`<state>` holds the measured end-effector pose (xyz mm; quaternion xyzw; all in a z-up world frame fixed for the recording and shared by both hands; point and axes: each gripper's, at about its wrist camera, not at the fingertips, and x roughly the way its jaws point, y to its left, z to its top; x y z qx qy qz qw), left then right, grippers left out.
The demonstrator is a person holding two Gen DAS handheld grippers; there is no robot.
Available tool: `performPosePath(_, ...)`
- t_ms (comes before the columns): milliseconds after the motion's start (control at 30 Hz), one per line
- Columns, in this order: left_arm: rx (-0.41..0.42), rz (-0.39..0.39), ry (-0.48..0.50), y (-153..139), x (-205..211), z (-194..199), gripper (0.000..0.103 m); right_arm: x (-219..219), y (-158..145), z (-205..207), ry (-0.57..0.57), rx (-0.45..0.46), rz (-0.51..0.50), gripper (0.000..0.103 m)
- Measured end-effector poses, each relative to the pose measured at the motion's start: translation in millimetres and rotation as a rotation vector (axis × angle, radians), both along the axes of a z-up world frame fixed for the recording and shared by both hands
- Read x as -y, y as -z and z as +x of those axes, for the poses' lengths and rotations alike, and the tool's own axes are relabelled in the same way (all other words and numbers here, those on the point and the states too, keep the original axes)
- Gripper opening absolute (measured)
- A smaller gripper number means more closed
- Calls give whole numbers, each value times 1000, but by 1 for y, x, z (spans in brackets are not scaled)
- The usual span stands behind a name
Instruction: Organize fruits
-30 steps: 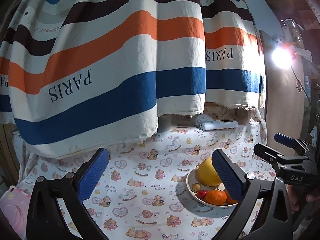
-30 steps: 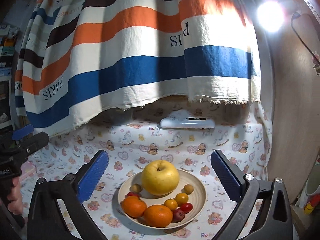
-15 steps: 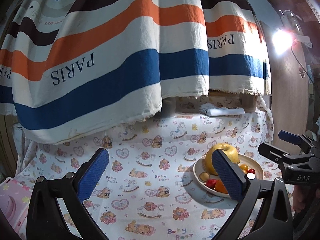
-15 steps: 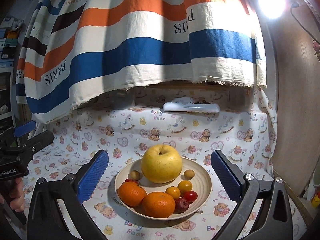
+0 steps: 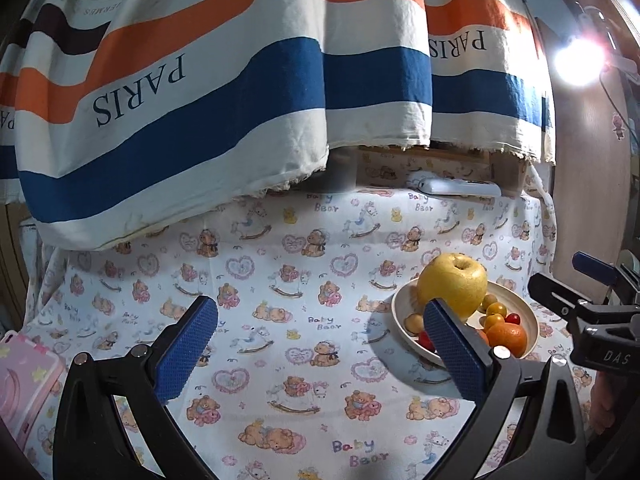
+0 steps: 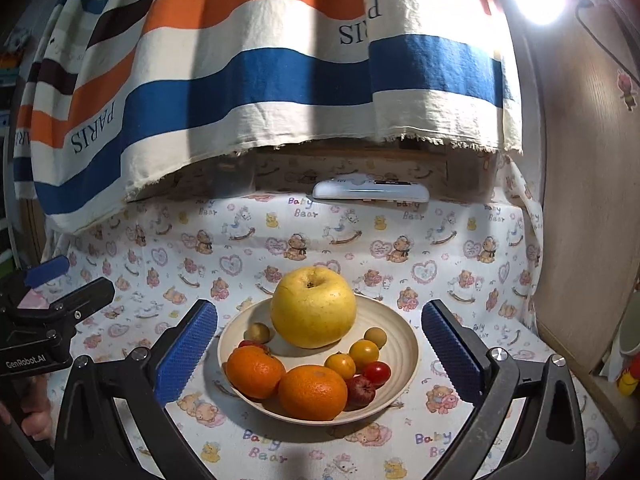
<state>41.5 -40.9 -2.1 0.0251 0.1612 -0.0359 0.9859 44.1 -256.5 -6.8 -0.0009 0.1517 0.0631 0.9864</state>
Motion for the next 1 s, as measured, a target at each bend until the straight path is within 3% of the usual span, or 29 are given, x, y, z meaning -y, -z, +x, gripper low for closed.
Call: performPosePath(1000, 7, 3, -39, -2, -4, 0, 102, 1, 0, 0, 8, 0, 5, 103)
